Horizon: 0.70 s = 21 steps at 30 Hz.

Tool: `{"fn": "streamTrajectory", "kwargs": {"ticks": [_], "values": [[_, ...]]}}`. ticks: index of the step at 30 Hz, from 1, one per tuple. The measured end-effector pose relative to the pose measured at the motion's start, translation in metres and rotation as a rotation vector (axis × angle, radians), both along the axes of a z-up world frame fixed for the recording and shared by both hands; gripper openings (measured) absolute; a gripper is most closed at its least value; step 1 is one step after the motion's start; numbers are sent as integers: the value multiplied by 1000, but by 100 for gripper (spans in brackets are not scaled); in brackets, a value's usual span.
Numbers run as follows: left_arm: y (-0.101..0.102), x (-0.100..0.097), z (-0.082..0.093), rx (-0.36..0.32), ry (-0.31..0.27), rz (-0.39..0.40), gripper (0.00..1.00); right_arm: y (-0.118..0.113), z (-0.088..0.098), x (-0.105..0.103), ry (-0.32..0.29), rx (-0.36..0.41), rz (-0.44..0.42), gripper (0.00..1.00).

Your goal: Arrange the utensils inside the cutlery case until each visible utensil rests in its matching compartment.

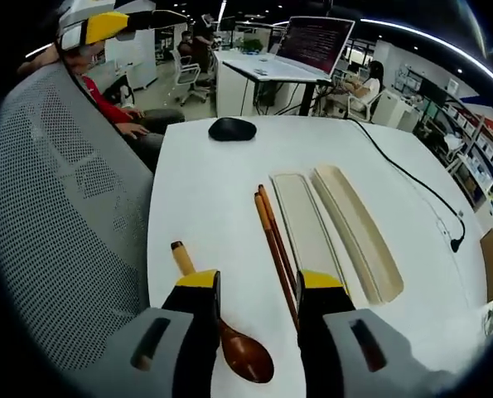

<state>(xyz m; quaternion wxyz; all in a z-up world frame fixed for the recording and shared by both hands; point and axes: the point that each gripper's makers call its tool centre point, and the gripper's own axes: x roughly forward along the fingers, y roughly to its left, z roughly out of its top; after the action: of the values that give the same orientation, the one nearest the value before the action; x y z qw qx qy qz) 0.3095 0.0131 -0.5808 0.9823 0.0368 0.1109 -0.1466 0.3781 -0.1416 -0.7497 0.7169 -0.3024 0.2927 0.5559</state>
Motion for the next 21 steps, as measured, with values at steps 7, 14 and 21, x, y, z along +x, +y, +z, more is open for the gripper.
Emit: {"fn": "streamTrajectory", "kwargs": {"ticks": [7,14,21], "values": [[1,-1,0,5,3,1,57,2,-4,5,7,0,-4,34],[-6,3,2,5,3,5,57,2,-10,8,15,-10,-2,34],[-7,6,2,6,2,6,57,3,-17,10,22,-26,1,33]]}}
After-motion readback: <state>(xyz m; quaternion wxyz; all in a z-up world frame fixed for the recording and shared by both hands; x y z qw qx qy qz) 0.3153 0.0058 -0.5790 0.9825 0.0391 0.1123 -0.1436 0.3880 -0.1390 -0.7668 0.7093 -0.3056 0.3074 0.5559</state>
